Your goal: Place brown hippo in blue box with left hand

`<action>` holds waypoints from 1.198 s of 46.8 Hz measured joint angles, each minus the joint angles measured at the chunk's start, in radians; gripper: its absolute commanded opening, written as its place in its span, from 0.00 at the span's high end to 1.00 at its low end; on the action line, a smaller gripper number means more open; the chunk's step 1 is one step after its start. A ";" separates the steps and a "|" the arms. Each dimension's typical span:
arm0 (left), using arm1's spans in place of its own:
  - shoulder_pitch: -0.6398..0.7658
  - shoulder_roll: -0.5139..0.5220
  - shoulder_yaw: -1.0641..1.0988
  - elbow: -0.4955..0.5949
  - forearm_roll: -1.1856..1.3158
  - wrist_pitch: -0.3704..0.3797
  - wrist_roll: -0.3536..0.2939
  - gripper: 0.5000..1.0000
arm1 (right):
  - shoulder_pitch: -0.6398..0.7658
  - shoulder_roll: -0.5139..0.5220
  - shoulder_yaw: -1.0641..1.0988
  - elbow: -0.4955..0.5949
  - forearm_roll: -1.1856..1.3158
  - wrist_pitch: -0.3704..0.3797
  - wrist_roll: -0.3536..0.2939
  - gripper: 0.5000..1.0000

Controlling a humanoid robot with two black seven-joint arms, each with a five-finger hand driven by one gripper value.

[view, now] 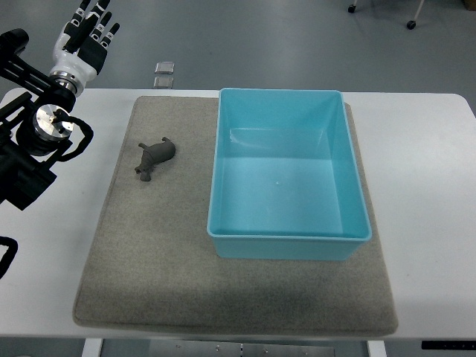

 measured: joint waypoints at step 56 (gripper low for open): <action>0.003 0.000 0.009 0.001 0.110 -0.048 -0.005 0.01 | 0.000 0.000 -0.001 0.000 0.000 0.000 0.000 0.13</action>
